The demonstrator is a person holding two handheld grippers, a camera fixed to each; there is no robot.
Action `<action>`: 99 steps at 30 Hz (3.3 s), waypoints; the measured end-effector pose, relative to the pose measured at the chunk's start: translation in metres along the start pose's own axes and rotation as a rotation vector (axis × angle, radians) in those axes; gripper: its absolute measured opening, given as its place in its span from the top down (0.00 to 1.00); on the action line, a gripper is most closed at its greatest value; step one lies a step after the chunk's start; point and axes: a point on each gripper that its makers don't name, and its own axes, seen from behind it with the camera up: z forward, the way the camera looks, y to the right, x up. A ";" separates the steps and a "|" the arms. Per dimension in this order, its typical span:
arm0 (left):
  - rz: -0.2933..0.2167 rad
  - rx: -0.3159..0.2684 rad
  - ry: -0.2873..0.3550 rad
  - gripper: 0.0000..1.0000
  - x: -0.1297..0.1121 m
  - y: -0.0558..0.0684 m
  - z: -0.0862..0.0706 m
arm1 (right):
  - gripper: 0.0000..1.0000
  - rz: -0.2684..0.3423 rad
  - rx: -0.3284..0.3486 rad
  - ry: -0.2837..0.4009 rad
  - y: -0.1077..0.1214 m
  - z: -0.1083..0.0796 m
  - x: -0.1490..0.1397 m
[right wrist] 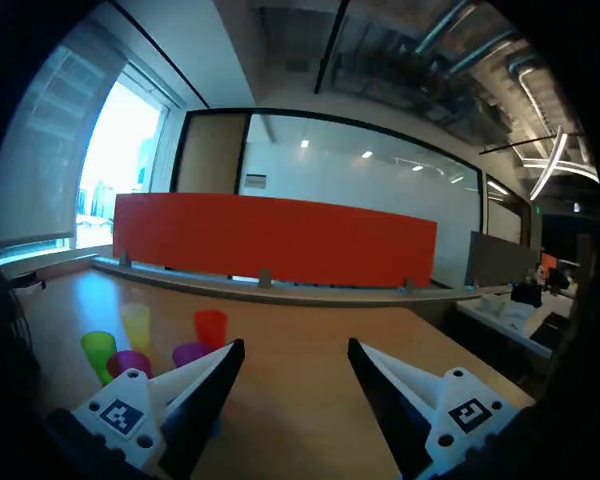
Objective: Pour water
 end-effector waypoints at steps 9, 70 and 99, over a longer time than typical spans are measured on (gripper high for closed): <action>0.000 0.003 -0.024 0.13 -0.007 -0.002 0.003 | 0.00 0.006 0.001 -0.003 0.001 0.000 -0.003; 0.004 0.013 -0.058 0.08 -0.015 -0.004 0.007 | 0.00 0.064 0.049 0.183 0.023 0.018 0.007; 0.003 0.013 -0.058 0.09 -0.015 -0.003 0.008 | 0.00 0.126 0.031 0.087 0.026 0.047 -0.049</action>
